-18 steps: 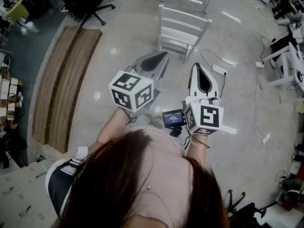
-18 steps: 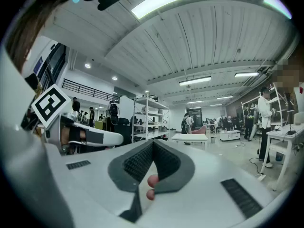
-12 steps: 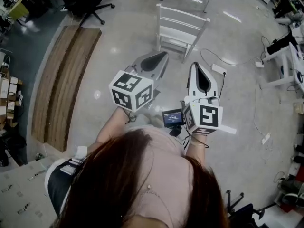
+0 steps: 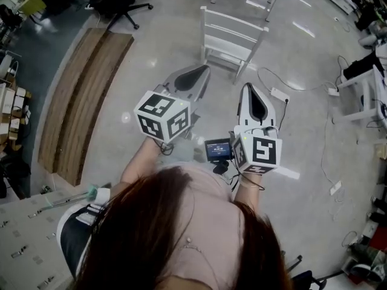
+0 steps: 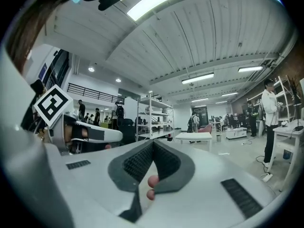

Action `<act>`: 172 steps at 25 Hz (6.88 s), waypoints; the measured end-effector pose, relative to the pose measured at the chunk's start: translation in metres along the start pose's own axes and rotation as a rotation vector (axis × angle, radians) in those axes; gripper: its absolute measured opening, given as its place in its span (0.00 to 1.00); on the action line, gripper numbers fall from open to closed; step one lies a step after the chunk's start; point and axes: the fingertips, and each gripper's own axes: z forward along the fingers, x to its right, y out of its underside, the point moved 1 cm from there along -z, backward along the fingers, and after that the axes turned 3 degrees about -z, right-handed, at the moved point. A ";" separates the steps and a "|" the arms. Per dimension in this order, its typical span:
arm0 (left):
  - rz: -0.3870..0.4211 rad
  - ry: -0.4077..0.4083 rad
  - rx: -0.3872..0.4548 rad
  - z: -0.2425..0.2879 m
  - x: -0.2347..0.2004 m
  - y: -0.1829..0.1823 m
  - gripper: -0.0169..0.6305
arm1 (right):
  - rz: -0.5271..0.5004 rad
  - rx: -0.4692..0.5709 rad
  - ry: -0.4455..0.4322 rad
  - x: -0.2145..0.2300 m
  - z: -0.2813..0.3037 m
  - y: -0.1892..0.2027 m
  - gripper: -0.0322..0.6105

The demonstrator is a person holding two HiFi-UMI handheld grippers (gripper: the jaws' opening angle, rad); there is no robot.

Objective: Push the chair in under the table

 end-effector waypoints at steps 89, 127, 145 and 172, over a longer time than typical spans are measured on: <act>0.096 0.087 -0.153 0.376 -0.233 -0.047 0.04 | -0.205 -0.180 -0.008 0.173 0.392 0.062 0.07; 0.473 0.185 -0.564 0.460 -0.247 0.047 0.16 | -0.448 -0.478 -0.296 0.225 0.435 0.165 0.16; 0.750 0.271 -0.813 0.465 -0.258 0.103 0.22 | -0.552 -0.619 -0.431 0.221 0.443 0.212 0.25; 1.005 0.270 -1.023 0.482 -0.289 0.149 0.22 | -0.656 -0.799 -0.528 0.226 0.463 0.274 0.27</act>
